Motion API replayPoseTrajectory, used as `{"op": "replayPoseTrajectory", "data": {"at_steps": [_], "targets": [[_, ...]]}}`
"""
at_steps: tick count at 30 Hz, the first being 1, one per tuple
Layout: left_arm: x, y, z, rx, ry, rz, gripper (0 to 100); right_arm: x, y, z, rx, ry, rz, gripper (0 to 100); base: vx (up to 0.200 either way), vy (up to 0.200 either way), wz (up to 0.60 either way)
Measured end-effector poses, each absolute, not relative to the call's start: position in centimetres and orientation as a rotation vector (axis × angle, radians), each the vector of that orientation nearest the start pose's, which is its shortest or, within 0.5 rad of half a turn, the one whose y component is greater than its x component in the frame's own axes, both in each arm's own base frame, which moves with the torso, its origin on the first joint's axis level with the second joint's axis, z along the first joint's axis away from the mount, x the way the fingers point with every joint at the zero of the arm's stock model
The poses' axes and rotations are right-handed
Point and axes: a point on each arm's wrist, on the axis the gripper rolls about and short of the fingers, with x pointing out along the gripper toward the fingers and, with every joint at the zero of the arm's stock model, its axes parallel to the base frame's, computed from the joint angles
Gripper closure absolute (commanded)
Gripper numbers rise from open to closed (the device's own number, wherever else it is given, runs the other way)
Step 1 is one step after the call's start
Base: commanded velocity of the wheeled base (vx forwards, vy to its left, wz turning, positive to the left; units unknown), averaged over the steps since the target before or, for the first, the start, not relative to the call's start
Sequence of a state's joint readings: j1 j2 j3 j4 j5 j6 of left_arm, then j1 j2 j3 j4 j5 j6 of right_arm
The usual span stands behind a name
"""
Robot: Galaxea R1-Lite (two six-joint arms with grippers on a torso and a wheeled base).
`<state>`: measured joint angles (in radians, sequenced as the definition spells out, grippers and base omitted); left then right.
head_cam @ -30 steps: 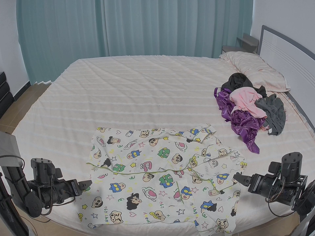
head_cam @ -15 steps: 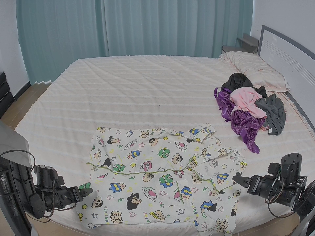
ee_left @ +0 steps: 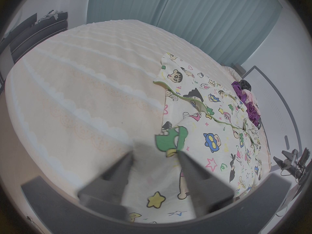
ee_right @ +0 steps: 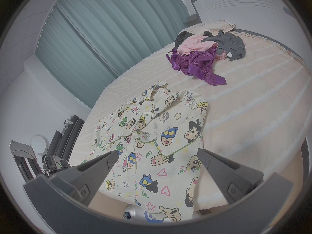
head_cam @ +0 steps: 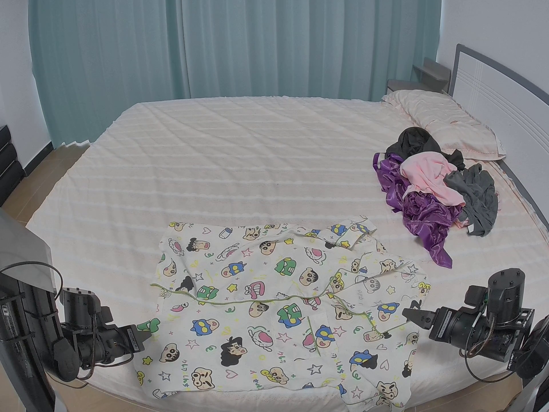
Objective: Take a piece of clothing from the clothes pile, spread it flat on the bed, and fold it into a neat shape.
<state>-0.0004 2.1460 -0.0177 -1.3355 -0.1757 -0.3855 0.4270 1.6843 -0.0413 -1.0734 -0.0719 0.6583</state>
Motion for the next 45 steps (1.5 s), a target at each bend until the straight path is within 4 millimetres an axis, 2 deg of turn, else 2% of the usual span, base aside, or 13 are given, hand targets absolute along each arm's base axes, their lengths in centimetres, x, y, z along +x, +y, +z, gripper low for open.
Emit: {"op": "replayPoseTrajectory", "data": {"at_steps": [7,14,23,29,34,40,41,45], "targets": [[20.8,-0.5,-0.5,-0.394,0.777,0.040,100,16.7,7.4,6.3,0.493,0.642,0.150,0,0.000,0.000,0.00],[20.7,-2.1,0.1,-0.350,0.741,0.063,100,16.7,7.4,6.3,0.493,0.642,0.149,0,0.000,0.000,0.00],[19.6,-6.6,0.7,-0.284,0.701,0.032,100,16.5,7.5,6.3,0.491,0.643,0.155,0,0.000,0.000,0.00],[18.2,-9.6,0.6,-0.206,0.705,-0.061,100,16.4,7.5,6.3,0.488,0.646,0.159,0,0.000,0.000,0.00],[17.0,-11.6,-0.2,-0.136,0.736,-0.127,100,16.3,7.5,6.3,0.487,0.647,0.161,0,0.000,0.000,0.00],[16.3,-12.6,-1.9,-0.061,0.777,-0.134,100,16.3,7.5,6.3,0.486,0.647,0.162,0,0.000,0.000,0.00],[16.3,-12.8,-2.0,-0.061,0.772,-0.138,0,16.3,7.5,6.3,0.486,0.647,0.162,0,0.000,0.000,0.00],[16.4,-13.2,-2.3,-0.072,0.759,-0.155,0,16.2,7.5,6.3,0.485,0.647,0.162,0,0.000,0.000,0.00]]}}
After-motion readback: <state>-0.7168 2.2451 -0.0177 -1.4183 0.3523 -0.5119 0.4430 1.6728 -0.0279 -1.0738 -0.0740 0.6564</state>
